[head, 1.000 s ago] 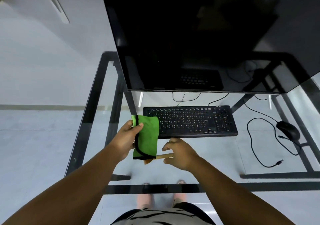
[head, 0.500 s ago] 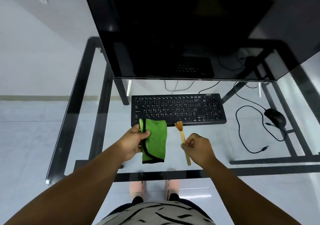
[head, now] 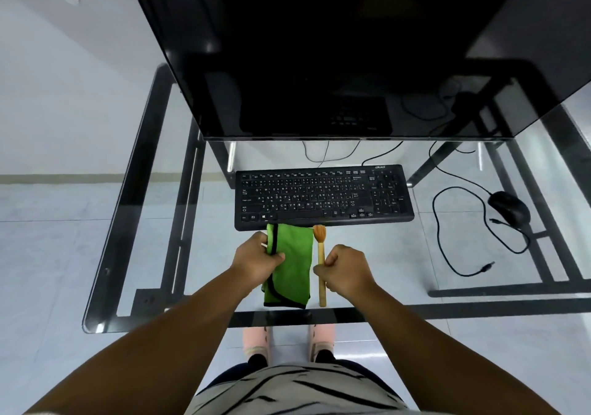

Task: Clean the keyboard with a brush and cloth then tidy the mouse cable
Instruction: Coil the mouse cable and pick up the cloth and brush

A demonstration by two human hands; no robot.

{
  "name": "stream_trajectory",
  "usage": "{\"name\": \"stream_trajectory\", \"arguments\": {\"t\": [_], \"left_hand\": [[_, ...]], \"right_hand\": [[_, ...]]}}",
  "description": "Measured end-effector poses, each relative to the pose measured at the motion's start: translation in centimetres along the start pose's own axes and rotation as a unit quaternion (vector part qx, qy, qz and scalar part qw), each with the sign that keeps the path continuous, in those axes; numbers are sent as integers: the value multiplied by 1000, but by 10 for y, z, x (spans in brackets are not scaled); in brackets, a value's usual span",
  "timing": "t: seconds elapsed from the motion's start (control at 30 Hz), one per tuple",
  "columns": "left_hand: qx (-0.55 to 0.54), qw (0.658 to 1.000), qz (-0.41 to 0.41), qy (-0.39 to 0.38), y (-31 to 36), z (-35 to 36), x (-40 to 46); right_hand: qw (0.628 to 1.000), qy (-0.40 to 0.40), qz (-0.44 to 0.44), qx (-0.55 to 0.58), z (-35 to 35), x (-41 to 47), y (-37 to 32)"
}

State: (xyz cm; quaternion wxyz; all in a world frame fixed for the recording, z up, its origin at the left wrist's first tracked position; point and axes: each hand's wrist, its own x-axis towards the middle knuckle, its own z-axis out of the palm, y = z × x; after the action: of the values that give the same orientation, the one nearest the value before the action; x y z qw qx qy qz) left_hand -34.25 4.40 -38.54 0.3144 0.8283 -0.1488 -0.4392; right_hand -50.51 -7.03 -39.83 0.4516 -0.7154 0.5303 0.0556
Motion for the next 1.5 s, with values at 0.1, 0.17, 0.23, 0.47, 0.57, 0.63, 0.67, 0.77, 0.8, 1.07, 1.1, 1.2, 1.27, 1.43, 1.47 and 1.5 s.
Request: {"name": "stream_trajectory", "arguments": {"t": [0.1, 0.17, 0.23, 0.47, 0.57, 0.63, 0.67, 0.77, 0.8, 1.07, 1.1, 1.2, 1.27, 1.43, 1.47, 1.5], "left_hand": [[108, 993, -5, 39, 3, 0, -3], [156, 986, -6, 56, 7, -1, -7], [186, 980, -6, 73, 10, -3, -11], [196, 967, 25, 161, 15, -13, -9], [163, 956, 82, 228, 17, -17, 1], [144, 957, 85, 236, 22, -20, 9], [134, 962, 77, 226, 25, -21, 14], [90, 979, 51, 173, 31, -23, 27], [80, 983, 44, 162, 32, -23, 31], [55, 982, 32, 180, 33, -20, 38], [55, 981, 35, 182, 34, -21, 38], [71, 976, 54, 197, 34, -21, 38], [78, 972, 73, 211, 38, -22, 40], [87, 970, 100, 204, 61, -25, 56], [91, 971, 101, 198, 62, -26, 56], [93, 971, 105, 195, 69, -25, 66]], "right_hand": [[1000, -7, -3, -18, -3, -1, 2], [999, 9, -21, -47, -10, 0, 3], [996, 44, -42, -58, -22, 4, 5], [971, 188, -135, -64, -79, 37, 6], [967, 190, -109, -130, -103, 47, 2], [971, 163, -90, -147, -117, 52, 4], [974, 142, -83, -157, -122, 56, 6], [977, 79, -70, -184, -133, 65, 14], [977, 65, -66, -190, -135, 68, 16], [976, 85, -109, -168, -140, 81, 22], [976, 87, -111, -166, -140, 82, 22], [975, 101, -127, -149, -140, 84, 24], [976, 110, -136, -127, -143, 87, 25], [976, 124, -132, -122, -157, 105, 16], [977, 123, -129, -119, -157, 106, 16], [977, 126, -129, -113, -162, 115, 15]]}}
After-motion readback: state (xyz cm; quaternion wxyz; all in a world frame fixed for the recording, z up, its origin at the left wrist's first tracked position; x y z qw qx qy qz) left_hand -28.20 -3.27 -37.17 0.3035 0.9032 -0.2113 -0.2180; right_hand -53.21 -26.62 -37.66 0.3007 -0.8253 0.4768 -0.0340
